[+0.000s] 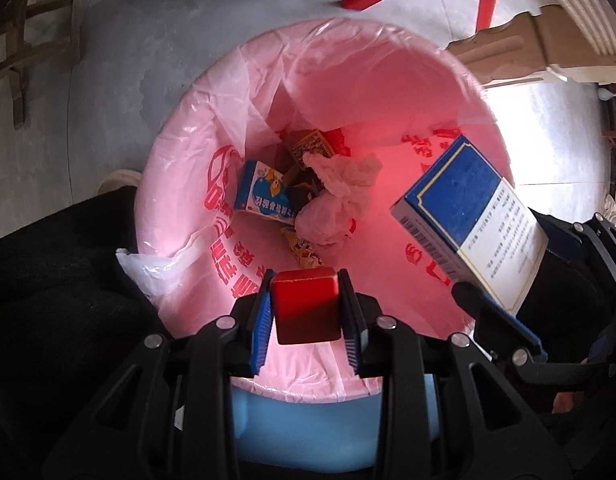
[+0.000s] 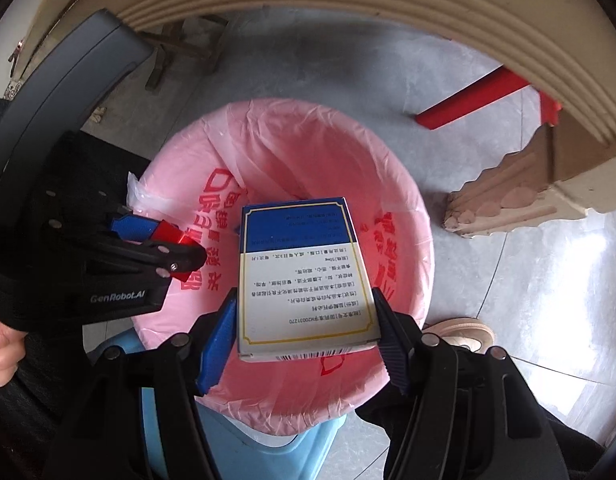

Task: Collect trash
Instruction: 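Lift the red cube and blue-and-white box and carry them over the bin, then open both tools to drop the cube and box into the bin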

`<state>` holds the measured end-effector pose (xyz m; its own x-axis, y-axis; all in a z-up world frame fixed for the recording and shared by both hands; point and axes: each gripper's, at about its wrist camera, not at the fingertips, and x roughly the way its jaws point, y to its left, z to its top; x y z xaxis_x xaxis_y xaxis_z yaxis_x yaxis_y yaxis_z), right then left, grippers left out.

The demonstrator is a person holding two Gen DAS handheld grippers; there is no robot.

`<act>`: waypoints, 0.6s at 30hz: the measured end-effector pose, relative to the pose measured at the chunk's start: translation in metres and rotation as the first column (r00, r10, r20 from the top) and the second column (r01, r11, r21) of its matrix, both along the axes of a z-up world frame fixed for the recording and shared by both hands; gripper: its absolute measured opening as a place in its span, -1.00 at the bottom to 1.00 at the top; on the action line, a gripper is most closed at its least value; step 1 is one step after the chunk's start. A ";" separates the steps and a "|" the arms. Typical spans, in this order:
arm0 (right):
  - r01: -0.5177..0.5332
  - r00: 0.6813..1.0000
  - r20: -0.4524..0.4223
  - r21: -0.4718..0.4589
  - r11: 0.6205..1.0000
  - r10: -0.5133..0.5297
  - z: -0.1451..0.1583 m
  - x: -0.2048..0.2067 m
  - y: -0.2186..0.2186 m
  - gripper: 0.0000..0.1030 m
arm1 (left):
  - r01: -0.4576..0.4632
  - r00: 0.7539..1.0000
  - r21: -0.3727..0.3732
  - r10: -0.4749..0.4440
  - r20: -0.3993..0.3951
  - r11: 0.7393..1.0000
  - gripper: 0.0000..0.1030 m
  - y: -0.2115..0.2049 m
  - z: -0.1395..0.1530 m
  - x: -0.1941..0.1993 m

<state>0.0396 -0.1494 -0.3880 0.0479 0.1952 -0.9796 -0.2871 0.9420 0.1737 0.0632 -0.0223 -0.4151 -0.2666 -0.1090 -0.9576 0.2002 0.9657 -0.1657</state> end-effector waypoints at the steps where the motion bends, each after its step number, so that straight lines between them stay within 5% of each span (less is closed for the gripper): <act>1: -0.003 1.000 -0.006 0.000 1.000 0.003 -0.001 0.000 0.001 0.20 | 0.003 1.000 0.007 -0.003 -0.009 1.000 -0.42 -0.001 -0.003 0.000; 12: -0.035 0.998 -0.043 0.000 0.999 0.035 -0.012 0.001 0.006 0.21 | -0.005 0.999 0.032 0.007 -0.046 0.999 -0.41 -0.005 -0.020 0.003; 15: -0.044 0.998 -0.048 -0.009 0.999 0.044 -0.016 0.001 0.009 0.23 | 0.019 0.999 0.048 -0.016 -0.044 0.999 -0.06 -0.009 -0.020 0.003; 18: -0.044 0.998 -0.046 -0.018 0.999 0.043 -0.016 0.002 0.010 0.44 | 0.031 0.999 0.073 -0.028 -0.041 0.997 -0.04 -0.009 -0.019 0.003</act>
<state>0.0413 -0.1398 -0.4042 -0.0052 0.1772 -0.9842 -0.3204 0.9320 0.1695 0.0666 -0.0311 -0.4341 -0.3070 -0.0298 -0.9512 0.2232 0.9694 -0.1024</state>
